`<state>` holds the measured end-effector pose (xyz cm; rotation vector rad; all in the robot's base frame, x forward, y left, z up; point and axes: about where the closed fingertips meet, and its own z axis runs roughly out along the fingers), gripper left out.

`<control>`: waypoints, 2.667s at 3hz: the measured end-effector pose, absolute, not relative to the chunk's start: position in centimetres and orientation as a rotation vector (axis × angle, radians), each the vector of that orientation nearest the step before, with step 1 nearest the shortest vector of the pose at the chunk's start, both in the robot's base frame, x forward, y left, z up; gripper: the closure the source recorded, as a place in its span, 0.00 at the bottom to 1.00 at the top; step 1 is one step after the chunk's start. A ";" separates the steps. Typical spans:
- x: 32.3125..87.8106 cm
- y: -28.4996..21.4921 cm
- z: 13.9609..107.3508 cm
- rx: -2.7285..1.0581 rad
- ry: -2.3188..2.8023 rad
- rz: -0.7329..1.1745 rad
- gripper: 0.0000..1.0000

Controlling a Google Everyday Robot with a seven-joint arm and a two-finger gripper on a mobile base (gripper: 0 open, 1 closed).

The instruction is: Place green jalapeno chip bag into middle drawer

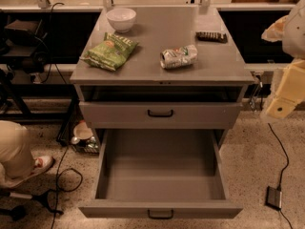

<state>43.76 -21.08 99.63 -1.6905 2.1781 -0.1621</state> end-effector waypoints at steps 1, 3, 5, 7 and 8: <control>44.2 -20.3 99.6 -1.686 2.170 -0.153 0.00; 50.8 -9.4 98.4 -1.595 2.035 0.020 0.00; 51.2 -9.1 98.2 -1.582 2.034 0.028 0.00; 59.8 -4.4 95.2 -1.468 1.948 0.144 0.00; 66.9 0.2 93.1 -1.369 1.968 0.161 0.00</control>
Offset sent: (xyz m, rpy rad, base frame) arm 0.0637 0.1008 -0.0101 0.1418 -0.0373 0.0335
